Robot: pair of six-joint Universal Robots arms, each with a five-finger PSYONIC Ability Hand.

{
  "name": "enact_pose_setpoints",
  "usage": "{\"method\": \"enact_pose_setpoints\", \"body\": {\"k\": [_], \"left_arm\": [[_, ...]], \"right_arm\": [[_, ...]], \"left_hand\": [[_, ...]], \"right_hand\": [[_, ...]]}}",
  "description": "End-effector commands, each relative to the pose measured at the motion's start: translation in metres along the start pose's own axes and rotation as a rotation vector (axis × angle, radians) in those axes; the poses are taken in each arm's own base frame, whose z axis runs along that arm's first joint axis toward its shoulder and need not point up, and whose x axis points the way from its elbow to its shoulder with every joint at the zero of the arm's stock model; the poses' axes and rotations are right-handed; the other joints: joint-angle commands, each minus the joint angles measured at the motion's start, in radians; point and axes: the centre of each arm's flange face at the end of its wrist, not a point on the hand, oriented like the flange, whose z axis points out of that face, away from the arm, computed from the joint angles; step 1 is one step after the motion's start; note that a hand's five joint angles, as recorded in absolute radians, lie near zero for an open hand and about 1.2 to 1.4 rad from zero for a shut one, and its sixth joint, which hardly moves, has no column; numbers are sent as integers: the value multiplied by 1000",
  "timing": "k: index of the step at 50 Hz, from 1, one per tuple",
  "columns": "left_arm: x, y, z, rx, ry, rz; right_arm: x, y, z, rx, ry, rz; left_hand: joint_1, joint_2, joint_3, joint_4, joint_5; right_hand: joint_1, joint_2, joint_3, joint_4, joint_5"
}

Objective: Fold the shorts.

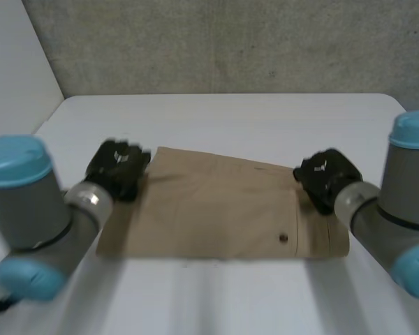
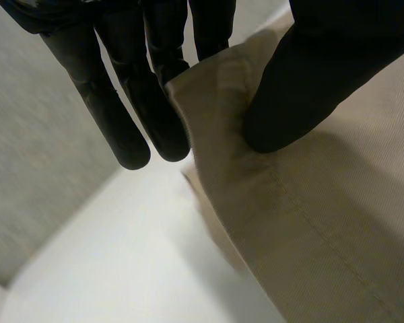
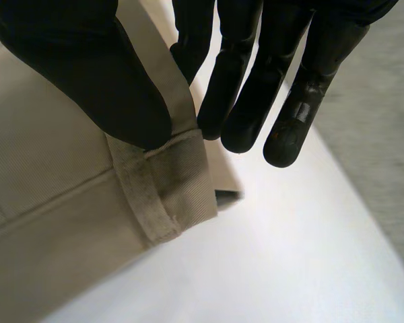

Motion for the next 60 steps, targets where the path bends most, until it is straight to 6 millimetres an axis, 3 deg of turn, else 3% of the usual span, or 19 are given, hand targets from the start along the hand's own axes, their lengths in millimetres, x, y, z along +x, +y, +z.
{"method": "enact_pose_setpoints", "body": {"k": [1,6,10,16,17,19,20,23,24,27,28,30,34,40,43,48,54,60], "left_arm": [[2,-3,87,157,-76,8],[12,4,130,212,-130,38],[17,14,153,234,-174,104],[24,24,172,288,-230,185],[27,25,174,303,-241,193],[32,24,173,312,-239,195],[34,23,172,318,-240,194],[48,23,163,301,-224,186],[51,23,160,295,-221,186],[42,2,142,298,-242,172],[37,-4,136,298,-250,167],[28,-17,117,297,-250,136],[17,-34,80,304,-229,31],[9,-40,26,291,-171,-214],[11,-34,11,258,-146,-281],[18,-15,-9,180,-109,-357],[22,-4,-12,145,-102,-353],[20,-2,-10,137,-111,-356]], "right_arm": [[15,-1,67,61,193,-10],[16,-1,100,106,244,-12],[10,5,127,137,261,-12],[7,8,152,219,315,-13],[8,7,153,234,325,-11],[11,3,154,261,346,-13],[16,-3,152,281,365,-13],[30,-12,144,302,394,10],[42,-25,131,331,418,24],[57,-45,108,376,444,61],[67,-56,91,406,453,96],[75,-61,76,420,450,135],[80,-51,47,338,375,189],[55,-12,19,63,155,256],[38,11,12,-50,74,318],[16,35,14,-49,18,349],[-1,59,35,32,45,332],[-9,70,51,46,49,321]], "left_hand": [[261,201,205,197,246],[261,201,205,197,246],[261,201,205,197,246],[261,201,205,197,246],[-210,-269,-266,-273,-225],[-875,-934,-931,-938,-890],[-961,-1021,-1017,-1025,-976],[-961,-1021,-1017,-1025,-976],[-961,-1021,-1017,-1025,-976],[-961,-1021,-1017,-1025,-976],[-961,-1021,-1017,-1025,-976],[-961,-1021,-1017,-1025,-976],[-961,-1021,-1017,-1025,-976],[-961,-1021,-1017,-1025,-976],[-961,-1021,-1017,-1025,-976],[-961,-1021,-1017,-1025,-976],[-961,-1021,-1017,-1025,-976],[-961,-1021,-1017,-1025,-976]], "right_hand": [[396,203,192,207,242],[396,203,192,207,242],[396,203,192,207,242],[336,143,132,147,182],[68,-125,-136,-121,-86],[-560,-753,-764,-749,-714],[-826,-1018,-1030,-1015,-980],[-826,-1018,-1030,-1015,-980],[-826,-1018,-1030,-1015,-980],[-826,-1018,-1030,-1015,-980],[-826,-1018,-1030,-1015,-980],[-826,-1018,-1030,-1015,-980],[-826,-1018,-1030,-1015,-980],[-826,-1018,-1030,-1015,-980],[-807,-1000,-1011,-996,-961],[-643,-835,-847,-832,-796],[-537,-729,-741,-726,-691],[-426,-618,-629,-615,-579]]}}
